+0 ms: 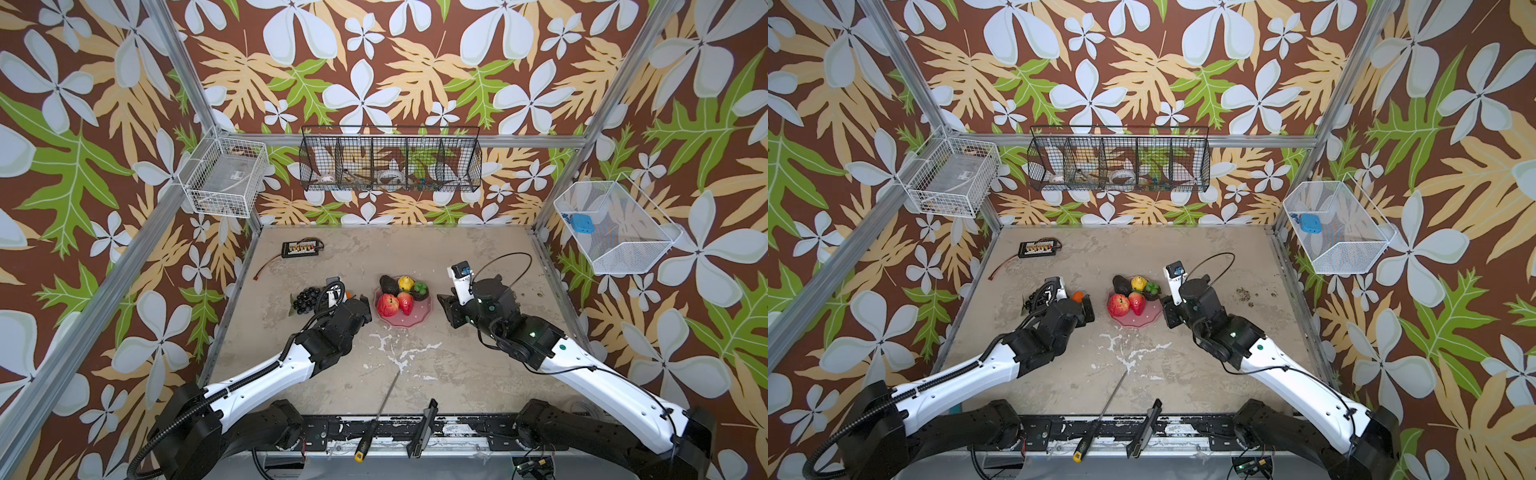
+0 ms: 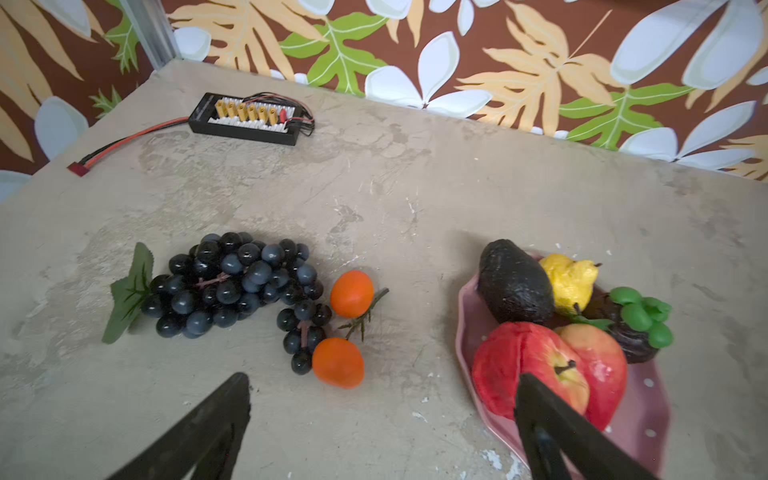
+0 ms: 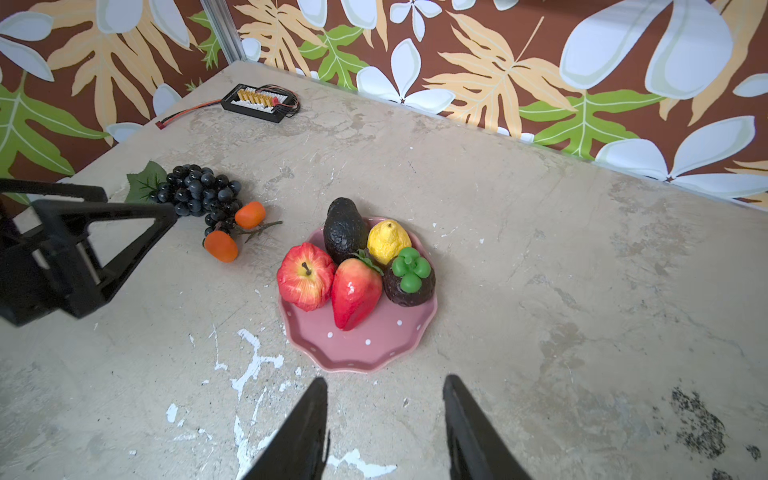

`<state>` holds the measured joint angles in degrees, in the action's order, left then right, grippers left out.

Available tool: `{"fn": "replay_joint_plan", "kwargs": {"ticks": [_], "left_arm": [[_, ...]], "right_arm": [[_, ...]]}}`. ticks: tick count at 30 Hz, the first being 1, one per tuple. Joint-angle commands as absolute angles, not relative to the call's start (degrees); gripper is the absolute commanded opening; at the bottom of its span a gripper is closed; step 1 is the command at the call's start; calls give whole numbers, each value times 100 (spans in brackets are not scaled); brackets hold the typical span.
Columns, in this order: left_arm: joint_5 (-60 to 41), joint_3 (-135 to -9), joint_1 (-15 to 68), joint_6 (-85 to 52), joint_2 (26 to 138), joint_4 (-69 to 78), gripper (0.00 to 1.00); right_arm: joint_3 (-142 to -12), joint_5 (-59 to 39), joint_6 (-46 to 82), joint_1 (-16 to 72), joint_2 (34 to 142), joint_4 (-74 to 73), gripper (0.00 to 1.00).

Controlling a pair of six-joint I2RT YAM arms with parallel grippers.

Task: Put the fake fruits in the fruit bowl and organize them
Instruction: 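Open the right gripper and lift it off the peach, then reach the left gripper toward the black grapes while the right arm withdraws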

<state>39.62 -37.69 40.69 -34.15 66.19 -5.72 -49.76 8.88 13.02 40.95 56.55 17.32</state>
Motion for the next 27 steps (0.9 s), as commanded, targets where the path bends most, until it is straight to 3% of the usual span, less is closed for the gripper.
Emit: {"fn": "replay_joint_plan", "kwargs": {"ticks": [1, 6, 16, 27], "left_arm": [[3727, -3881, 3727, -3546, 6858, -999, 100], [3725, -3905, 3032, -3819, 7177, -1093, 100], [2470, -3551, 1052, -4501, 6879, -360, 92], [2559, -3867, 911, -4386, 7445, -327, 85]], "right_arm": [[-4652, 938, 1456, 4105, 5197, 1800, 47], [-4217, 1029, 1620, 4107, 4598, 1927, 49], [-3868, 1050, 1758, 4105, 4033, 1896, 53], [-3786, 984, 1780, 4096, 3996, 1822, 54]]}}
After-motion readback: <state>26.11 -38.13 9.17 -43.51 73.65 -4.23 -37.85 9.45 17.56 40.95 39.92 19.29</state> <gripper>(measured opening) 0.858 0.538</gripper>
